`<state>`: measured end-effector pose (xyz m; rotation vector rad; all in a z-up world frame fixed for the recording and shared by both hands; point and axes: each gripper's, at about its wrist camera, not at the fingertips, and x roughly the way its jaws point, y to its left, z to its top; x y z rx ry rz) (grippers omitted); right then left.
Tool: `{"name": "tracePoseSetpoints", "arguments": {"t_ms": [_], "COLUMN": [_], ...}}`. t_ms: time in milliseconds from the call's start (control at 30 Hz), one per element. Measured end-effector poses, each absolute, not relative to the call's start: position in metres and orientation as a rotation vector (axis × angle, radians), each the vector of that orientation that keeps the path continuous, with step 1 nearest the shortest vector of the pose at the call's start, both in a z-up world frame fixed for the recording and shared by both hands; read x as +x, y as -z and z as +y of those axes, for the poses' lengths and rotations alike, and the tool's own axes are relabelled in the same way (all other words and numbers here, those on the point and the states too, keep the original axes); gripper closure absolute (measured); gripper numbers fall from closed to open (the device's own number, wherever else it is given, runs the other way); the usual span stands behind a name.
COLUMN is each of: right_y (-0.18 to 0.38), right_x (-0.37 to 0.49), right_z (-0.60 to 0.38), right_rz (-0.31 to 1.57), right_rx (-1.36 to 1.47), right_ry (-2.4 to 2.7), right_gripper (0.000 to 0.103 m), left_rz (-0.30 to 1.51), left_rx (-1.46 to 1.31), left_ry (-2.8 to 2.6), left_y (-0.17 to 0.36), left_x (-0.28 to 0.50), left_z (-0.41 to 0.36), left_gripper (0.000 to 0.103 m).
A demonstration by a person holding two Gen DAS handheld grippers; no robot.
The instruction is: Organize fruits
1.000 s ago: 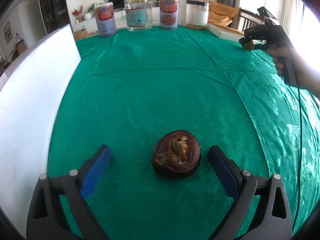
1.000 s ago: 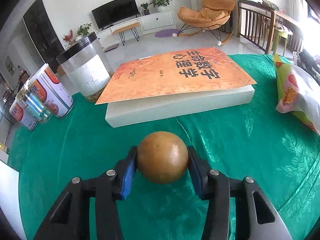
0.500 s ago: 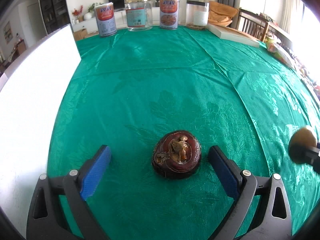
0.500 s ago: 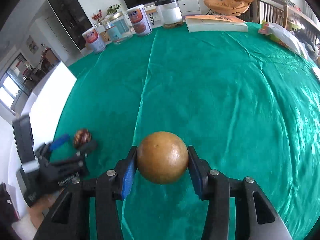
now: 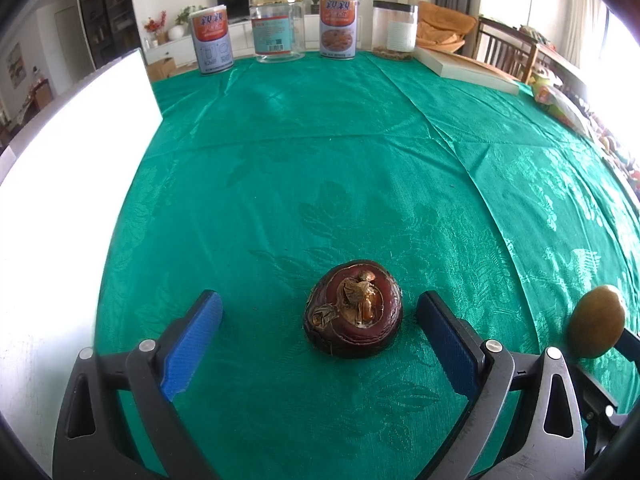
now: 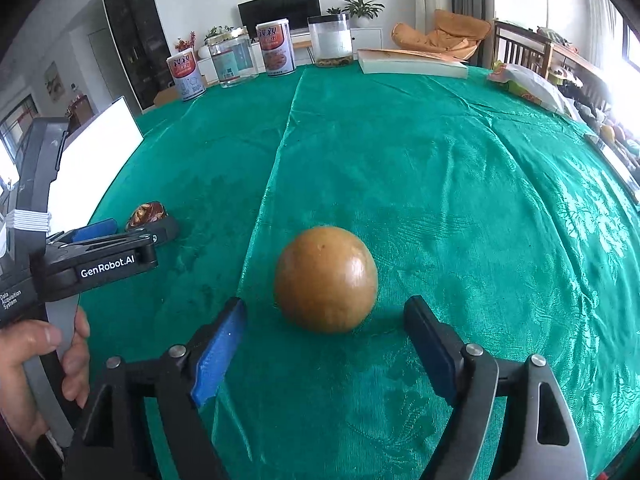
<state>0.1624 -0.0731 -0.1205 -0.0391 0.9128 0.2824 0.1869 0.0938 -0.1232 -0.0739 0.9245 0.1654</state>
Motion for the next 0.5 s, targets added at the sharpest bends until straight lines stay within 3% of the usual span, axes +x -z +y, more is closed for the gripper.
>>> {"name": "tracePoseSetpoints", "arguments": {"t_ms": [267,500], "right_y": [0.124,0.125], "right_x": [0.164,0.163], "right_z": [-0.066,-0.063], "right_rz": [0.92,0.924], "right_rx": [-0.095,-0.115], "right_ry": [-0.258,-0.25], "right_gripper": [0.011,0.01], "left_rz": [0.925,0.925], "left_rx": [-0.074,-0.074], "left_ry": [-0.166,-0.165], "left_y": [0.123,0.123], "left_x": [0.187,0.187], "left_z": [0.094,0.094], "left_gripper": [0.004,0.004]}}
